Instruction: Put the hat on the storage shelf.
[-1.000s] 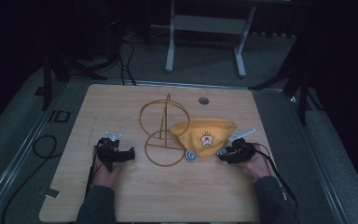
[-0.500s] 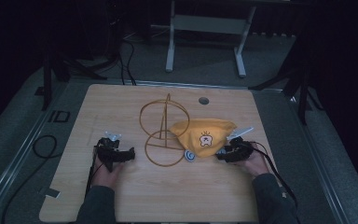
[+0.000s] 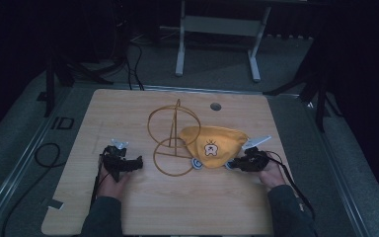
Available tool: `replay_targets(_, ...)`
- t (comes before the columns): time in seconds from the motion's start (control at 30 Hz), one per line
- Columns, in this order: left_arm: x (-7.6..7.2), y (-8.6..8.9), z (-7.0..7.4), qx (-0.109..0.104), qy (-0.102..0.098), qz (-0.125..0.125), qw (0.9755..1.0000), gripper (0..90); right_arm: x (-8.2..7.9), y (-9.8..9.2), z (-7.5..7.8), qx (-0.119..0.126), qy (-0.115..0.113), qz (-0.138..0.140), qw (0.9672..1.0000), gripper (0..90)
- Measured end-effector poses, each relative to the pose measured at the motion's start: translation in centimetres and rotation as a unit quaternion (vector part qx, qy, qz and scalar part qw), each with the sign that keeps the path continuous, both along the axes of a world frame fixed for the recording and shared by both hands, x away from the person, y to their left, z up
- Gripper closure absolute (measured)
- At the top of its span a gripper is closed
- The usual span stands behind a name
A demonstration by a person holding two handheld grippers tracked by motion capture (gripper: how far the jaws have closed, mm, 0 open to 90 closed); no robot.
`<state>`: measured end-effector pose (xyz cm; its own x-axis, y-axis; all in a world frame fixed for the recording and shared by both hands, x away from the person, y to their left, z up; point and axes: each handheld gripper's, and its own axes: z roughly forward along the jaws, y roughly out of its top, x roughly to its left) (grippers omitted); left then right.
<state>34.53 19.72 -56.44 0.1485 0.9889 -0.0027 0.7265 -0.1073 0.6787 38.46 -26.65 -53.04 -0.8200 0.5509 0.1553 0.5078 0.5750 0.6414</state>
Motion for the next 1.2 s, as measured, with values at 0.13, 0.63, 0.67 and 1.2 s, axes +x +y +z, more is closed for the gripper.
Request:
replay_targets(0.13,0.0,0.0,0.0,0.0,0.0,0.0,1.0,0.0,-0.3,-0.2,0.5,0.016,-0.006,0.002,0.9998,81.4)
replay_targets(0.63,0.0,0.0,0.0,0.0,0.001,0.0,1.0,0.0,-1.3,0.1,4.6,0.057,-0.056,0.033,0.9962,82.0)
replay_targets(0.67,0.0,0.0,0.0,0.0,0.001,0.0,1.0,0.0,-1.4,0.3,5.2,0.057,-0.061,0.041,0.9956,82.0)
replay_targets(1.2,0.0,0.0,0.0,0.0,0.001,0.0,1.0,0.0,-2.2,0.9,10.3,0.063,-0.113,0.067,0.9894,82.1)
